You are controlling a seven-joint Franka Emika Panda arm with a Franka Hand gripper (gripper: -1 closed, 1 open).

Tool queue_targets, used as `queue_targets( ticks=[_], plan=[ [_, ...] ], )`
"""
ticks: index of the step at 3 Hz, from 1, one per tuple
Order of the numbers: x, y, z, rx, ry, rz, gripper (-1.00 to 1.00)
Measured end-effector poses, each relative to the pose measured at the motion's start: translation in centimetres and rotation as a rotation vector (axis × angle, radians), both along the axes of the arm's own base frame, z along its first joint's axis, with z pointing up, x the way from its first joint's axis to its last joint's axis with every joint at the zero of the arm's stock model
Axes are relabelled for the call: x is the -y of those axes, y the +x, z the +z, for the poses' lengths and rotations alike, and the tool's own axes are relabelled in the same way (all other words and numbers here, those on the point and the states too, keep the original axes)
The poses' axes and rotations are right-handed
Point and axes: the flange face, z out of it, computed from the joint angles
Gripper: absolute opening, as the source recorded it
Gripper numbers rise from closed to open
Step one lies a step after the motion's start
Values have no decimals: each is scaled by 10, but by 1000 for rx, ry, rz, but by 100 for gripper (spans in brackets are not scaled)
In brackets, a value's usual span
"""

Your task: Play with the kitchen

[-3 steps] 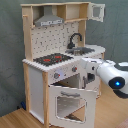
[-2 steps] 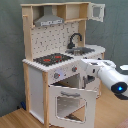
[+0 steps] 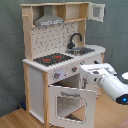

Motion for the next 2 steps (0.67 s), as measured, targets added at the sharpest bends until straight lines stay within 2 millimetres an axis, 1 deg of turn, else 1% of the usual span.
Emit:
queue_targets(
  ticks=[1, 2],
  plan=[
    [-3, 7, -24, -29, -40, 70, 100],
    [1, 15, -25, -56, -55, 131, 100]
  ],
)
